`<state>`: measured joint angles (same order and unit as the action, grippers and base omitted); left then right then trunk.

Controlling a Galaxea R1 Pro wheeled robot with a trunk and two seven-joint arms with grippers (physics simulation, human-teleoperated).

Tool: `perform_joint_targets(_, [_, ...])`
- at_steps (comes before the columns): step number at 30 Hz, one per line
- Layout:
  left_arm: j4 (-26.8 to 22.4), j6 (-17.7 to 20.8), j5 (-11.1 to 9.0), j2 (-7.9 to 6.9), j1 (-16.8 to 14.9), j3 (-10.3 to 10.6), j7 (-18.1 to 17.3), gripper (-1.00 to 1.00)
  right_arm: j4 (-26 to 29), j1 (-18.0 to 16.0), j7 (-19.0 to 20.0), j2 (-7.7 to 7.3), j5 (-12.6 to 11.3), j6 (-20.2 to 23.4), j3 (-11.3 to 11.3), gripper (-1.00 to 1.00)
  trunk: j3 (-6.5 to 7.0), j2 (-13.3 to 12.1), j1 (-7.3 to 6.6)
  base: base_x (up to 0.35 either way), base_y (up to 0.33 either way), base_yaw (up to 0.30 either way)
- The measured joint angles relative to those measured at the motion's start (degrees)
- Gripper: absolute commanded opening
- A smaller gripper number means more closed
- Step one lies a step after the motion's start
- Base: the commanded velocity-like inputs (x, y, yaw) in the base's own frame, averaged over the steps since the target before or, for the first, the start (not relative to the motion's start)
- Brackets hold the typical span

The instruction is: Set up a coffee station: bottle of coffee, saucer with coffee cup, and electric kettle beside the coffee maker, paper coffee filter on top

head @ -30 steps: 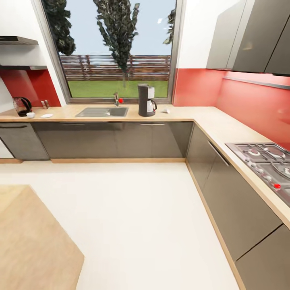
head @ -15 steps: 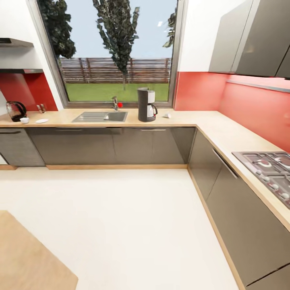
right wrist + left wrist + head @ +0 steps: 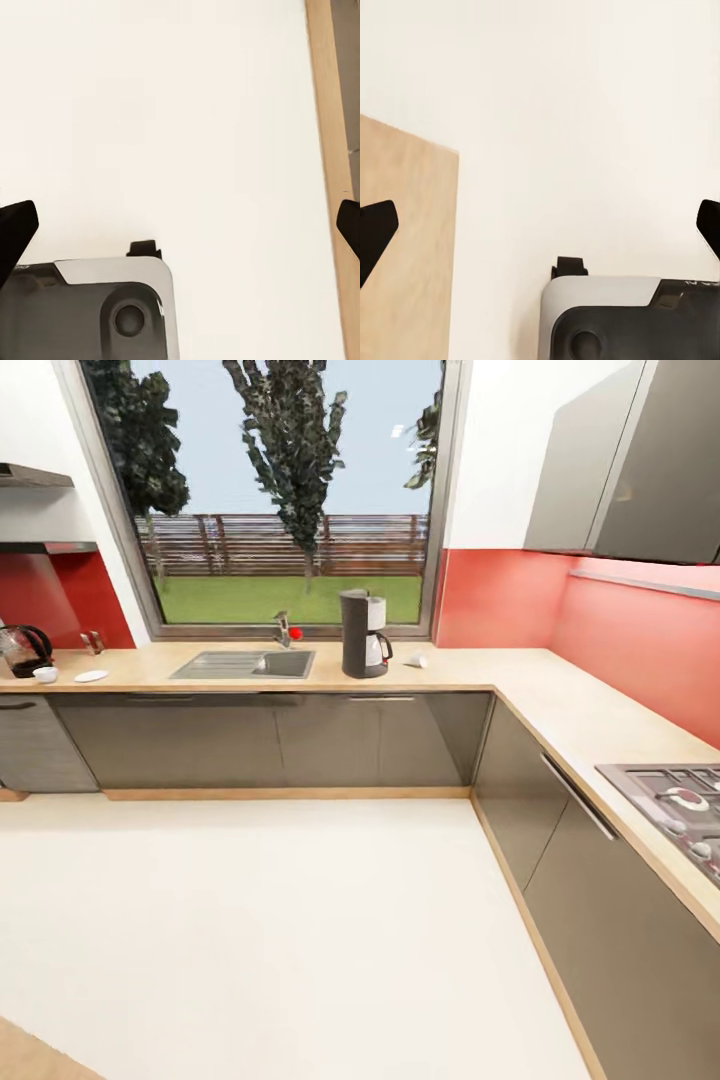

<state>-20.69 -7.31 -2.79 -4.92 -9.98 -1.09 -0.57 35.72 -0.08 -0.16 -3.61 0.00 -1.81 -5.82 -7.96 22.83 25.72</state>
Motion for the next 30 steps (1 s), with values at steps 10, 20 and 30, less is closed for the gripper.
perform_joint_targets(10, [0.0,0.0,0.01,0.06,0.0,0.0,-0.02,1.0,0.01,0.0,0.0,0.0,0.0,0.0,0.06,1.0,0.89,0.0,0.0,0.339,0.0,0.0])
perform_joint_targets(20, [0.0,0.0,0.01,0.08,0.0,0.0,0.01,1.0,0.01,0.0,0.0,0.0,0.0,0.0,0.06,1.0,1.79,0.0,0.0,0.339,0.0,0.0])
perform_joint_targets(30, [0.0,0.0,0.01,0.08,0.0,0.0,0.0,1.0,0.01,0.0,0.0,0.0,0.0,0.0,0.06,1.0,2.68,0.0,0.0,0.339,0.0,0.0])
